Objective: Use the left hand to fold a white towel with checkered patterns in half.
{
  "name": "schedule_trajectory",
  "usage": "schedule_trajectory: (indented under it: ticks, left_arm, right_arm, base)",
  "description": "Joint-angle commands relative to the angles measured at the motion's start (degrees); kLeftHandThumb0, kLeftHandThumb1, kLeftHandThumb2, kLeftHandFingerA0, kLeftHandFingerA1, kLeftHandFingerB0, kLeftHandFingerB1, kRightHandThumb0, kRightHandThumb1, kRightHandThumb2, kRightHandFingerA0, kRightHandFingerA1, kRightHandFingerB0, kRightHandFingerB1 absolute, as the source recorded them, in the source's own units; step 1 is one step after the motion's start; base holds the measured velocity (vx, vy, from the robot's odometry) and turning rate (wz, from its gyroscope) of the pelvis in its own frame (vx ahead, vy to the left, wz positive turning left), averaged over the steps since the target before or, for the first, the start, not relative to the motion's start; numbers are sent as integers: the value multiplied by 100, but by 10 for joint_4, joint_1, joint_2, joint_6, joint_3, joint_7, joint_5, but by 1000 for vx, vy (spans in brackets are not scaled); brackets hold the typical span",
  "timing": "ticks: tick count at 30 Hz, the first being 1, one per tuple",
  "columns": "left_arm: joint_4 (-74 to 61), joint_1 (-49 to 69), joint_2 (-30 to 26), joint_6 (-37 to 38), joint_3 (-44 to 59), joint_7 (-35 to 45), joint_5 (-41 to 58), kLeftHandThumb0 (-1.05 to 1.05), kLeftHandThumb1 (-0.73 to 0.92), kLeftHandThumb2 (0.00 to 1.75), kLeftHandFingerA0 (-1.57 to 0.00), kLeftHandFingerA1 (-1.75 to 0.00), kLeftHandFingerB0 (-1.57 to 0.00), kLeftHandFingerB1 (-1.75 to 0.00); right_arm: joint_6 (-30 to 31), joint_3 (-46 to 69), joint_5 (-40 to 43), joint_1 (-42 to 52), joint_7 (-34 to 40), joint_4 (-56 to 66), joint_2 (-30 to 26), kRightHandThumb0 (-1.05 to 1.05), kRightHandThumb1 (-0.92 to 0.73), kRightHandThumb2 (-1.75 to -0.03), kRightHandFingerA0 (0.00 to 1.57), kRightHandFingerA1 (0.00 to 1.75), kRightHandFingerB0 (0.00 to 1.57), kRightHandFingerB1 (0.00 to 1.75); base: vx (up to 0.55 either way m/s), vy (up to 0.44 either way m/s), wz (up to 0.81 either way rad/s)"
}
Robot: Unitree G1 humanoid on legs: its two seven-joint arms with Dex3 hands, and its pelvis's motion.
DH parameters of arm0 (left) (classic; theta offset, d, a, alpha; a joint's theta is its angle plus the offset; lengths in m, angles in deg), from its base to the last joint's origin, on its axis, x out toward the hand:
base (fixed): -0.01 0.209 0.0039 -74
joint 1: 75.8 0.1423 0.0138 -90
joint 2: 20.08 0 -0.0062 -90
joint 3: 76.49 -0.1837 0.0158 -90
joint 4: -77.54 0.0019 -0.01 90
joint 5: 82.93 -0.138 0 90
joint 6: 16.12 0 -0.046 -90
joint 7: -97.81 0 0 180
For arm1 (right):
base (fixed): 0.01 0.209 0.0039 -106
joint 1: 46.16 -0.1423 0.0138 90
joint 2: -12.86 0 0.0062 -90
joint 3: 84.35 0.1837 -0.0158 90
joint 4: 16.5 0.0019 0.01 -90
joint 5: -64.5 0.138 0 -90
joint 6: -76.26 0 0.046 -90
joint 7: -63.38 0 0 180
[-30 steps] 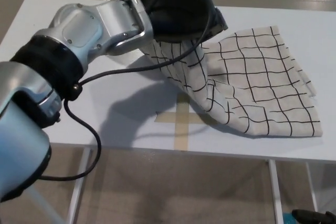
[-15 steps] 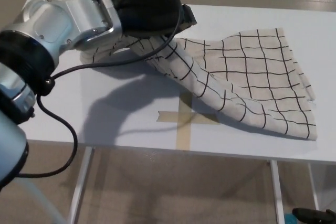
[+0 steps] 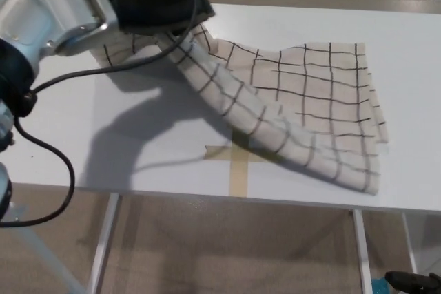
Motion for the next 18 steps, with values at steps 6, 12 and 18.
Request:
schedule_trajectory:
  ticks: [6, 12, 18]
  left_arm:
    - [25, -51, 5, -11, 2, -20, -22, -30, 60, 58, -92, -175, -74, -174]
    - [18, -73, 45, 3, 5, -10, -11, -32, 57, 57, -93, -175, -72, -175]
    - [8, -107, 111, 11, -3, 4, -14, -32, 56, 57, -92, -175, -73, -173]
  right_arm:
    - [15, 1, -1, 4, 1, 7, -7, -46, -56, -57, 79, 65, 82, 56]
    - [5, -4, -17, 8, 12, 7, -10, -47, -54, -58, 81, 65, 82, 56]
    - [7, -1, -5, 7, 14, 11, -4, -47, -53, -57, 81, 67, 83, 56]
  base:
    - [0, 0, 0]
    - [0, 0, 0]
    - [0, 0, 0]
